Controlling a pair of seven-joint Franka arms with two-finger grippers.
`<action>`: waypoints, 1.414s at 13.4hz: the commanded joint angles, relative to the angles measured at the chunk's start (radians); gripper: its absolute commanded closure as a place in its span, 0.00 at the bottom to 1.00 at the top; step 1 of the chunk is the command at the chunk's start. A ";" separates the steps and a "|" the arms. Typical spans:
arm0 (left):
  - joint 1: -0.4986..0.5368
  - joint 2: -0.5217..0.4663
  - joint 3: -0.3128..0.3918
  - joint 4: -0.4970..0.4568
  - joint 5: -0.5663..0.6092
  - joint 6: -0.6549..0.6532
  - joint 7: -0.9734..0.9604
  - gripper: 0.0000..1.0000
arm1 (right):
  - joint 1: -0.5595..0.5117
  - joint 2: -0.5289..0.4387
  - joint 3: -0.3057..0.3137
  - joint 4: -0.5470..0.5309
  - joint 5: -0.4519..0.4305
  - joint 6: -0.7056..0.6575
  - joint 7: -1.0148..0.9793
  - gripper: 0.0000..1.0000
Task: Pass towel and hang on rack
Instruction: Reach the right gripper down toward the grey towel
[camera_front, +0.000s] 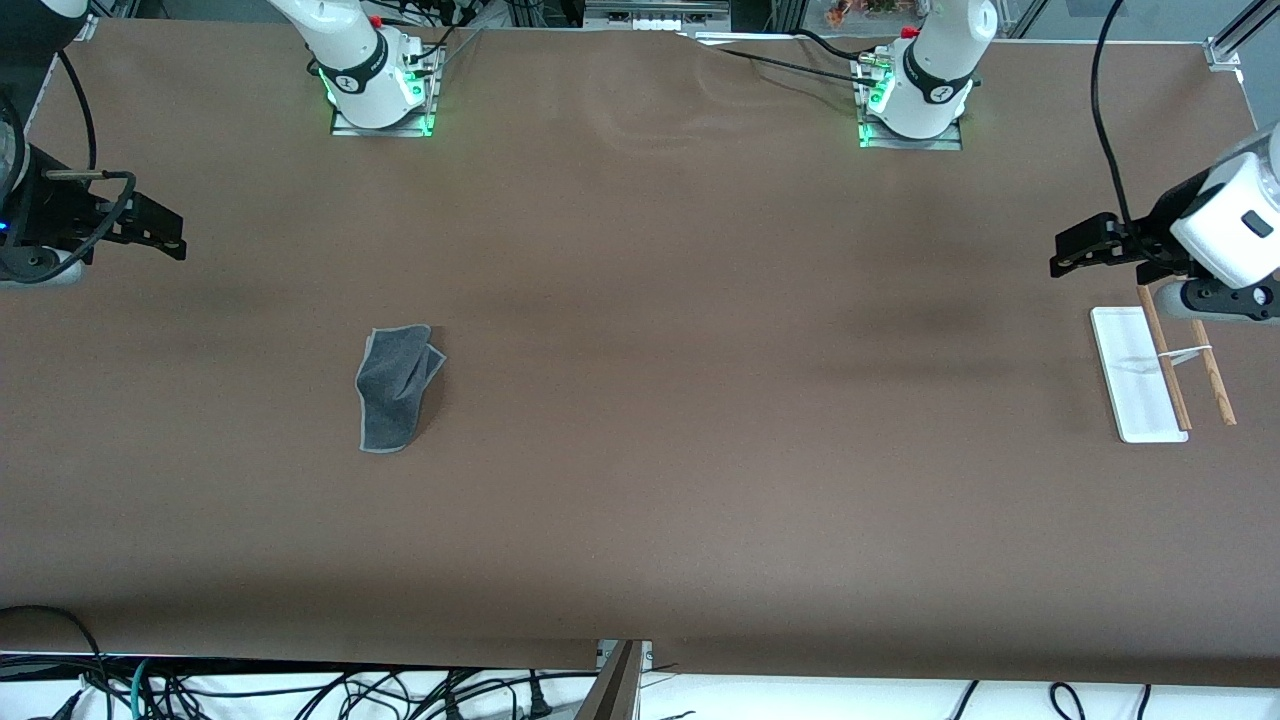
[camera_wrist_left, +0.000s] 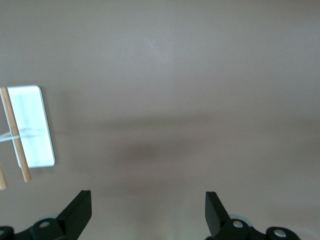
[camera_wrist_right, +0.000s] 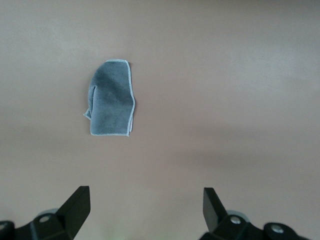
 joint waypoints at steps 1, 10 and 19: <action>-0.093 -0.195 0.110 -0.285 0.015 0.185 0.009 0.00 | 0.002 -0.003 0.001 0.007 0.016 -0.004 0.012 0.00; -0.165 -0.166 0.172 -0.271 0.013 0.152 0.010 0.00 | 0.031 0.030 0.003 0.011 0.016 0.007 0.014 0.00; -0.156 -0.162 0.180 -0.266 0.012 0.141 0.012 0.00 | 0.121 0.298 0.004 0.011 0.014 0.205 0.015 0.00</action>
